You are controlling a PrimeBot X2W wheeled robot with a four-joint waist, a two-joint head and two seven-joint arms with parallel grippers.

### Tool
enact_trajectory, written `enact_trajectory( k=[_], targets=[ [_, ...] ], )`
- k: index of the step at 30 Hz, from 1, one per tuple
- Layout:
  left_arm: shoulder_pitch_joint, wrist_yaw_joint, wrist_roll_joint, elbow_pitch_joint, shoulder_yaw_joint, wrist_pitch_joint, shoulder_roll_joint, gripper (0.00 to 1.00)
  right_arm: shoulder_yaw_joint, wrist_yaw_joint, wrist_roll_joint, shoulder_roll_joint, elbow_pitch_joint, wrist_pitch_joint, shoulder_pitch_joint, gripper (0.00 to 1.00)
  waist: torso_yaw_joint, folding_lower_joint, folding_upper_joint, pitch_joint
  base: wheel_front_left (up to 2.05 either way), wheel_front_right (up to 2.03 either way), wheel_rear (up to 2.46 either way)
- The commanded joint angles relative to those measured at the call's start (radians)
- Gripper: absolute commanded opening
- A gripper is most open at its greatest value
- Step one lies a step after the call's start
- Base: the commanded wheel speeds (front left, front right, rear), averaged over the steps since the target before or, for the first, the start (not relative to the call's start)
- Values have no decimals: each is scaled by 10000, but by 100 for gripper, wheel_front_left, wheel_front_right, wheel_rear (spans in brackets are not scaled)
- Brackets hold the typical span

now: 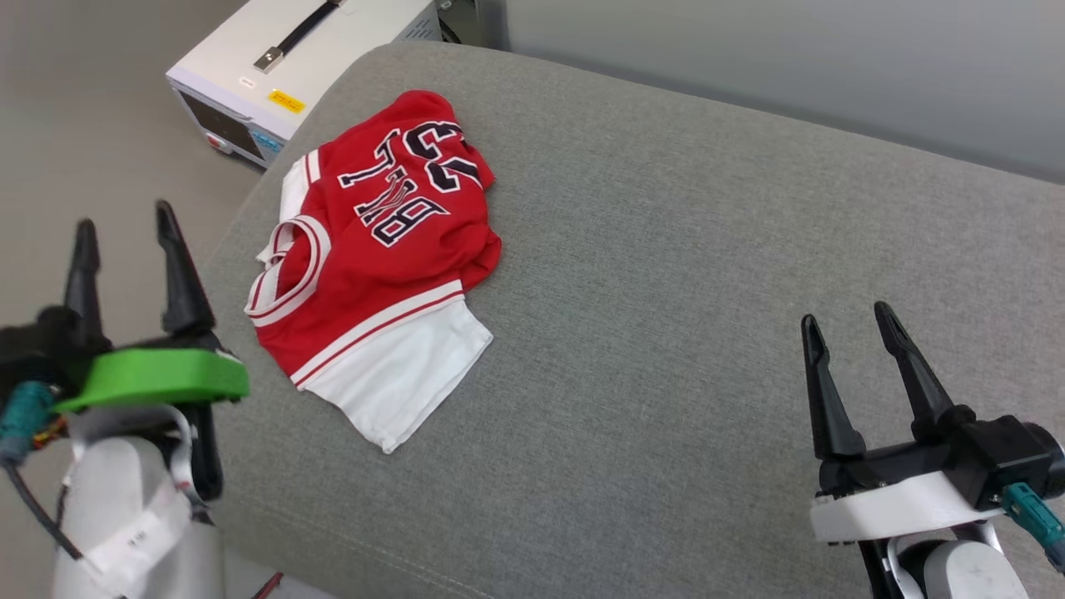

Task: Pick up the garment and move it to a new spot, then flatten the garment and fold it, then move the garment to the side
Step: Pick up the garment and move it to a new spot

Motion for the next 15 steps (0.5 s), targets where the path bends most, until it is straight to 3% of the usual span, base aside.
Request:
enact_trajectory(
  k=[1,7,11,15],
  targets=[
    [-608,-238,-209,138,286,-59,189,100,2,-7,-68,-60,-147,-57,-244,100,-525,0,0,553,0,0,0],
    [-2512,-865,-445,787,775,-59,1230,100,-7,-7,-141,-164,-697,-57,-593,100,-1141,0,0,1352,0,0,0],
    [-3661,-1005,-838,1584,513,-10,1991,100,5,-7,-166,-270,-956,-57,-800,100,-1394,0,0,1795,0,0,0],
    [-4766,-1048,-1411,2518,-171,685,2692,100,75,-7,-207,-347,-1145,-57,-1026,100,-1583,0,0,2160,0,0,0]
  ],
)
